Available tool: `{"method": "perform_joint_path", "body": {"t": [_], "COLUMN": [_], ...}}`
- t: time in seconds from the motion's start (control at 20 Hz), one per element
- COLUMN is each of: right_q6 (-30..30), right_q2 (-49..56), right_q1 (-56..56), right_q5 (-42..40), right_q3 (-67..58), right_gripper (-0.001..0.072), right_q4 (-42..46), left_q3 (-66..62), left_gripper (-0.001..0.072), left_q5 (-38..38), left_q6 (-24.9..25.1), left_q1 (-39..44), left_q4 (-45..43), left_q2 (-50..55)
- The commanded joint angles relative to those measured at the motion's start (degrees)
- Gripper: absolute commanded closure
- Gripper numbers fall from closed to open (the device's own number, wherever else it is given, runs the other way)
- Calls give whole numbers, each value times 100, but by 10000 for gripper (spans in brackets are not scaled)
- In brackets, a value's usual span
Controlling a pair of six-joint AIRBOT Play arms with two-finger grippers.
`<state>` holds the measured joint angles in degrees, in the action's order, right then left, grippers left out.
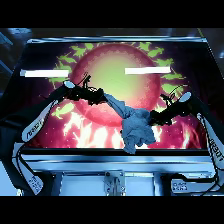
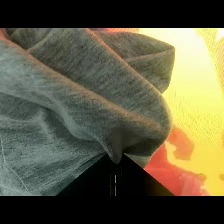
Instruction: Fold the shirts.
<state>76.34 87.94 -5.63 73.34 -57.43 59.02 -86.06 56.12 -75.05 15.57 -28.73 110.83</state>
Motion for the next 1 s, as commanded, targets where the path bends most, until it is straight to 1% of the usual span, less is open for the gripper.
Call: {"method": "perform_joint_path", "body": {"t": [0.0,0.15,0.3,0.35,0.45,0.55,0.65,0.7,0.8,0.95], "right_q6": [-251,-442,-767,-800,-807,-804,-793,-732,-625,-627], "right_q2": [-127,-962,-2170,-2592,-3386,-4096,-4625,-4828,-5034,-5045], "right_q1": [20,7,2,2,2,2,2,2,2,2], "right_q5": [144,321,398,330,-122,-769,-1082,-1071,-688,411], "right_q3": [-9,-264,-1102,-1484,-2146,-2551,-2708,-2708,-2708,-2708], "right_gripper": [649,651,650,650,650,650,650,650,650,649], "right_q4": [-157,-131,-109,-109,-94,-42,-39,-37,-48,2], "left_q3": [-28,-28,-28,-28,-28,-28,-26,-24,-24,-22], "left_gripper": [679,679,679,679,678,678,678,678,678,678], "left_q5": [-15,-20,-94,-186,-518,-925,-1034,-951,-553,518], "left_q6": [-116,-214,-186,-52,321,369,315,184,83,11], "left_q1": [-50,-195,-452,-553,-734,-979,-1333,-1519,-1784,-1906], "left_q4": [-1051,-1762,-2022,-2020,-2022,-2026,-2129,-2153,-2240,-2712], "left_q2": [-590,-1543,-2865,-3418,-4566,-5652,-6531,-6865,-7285,-7499]}}
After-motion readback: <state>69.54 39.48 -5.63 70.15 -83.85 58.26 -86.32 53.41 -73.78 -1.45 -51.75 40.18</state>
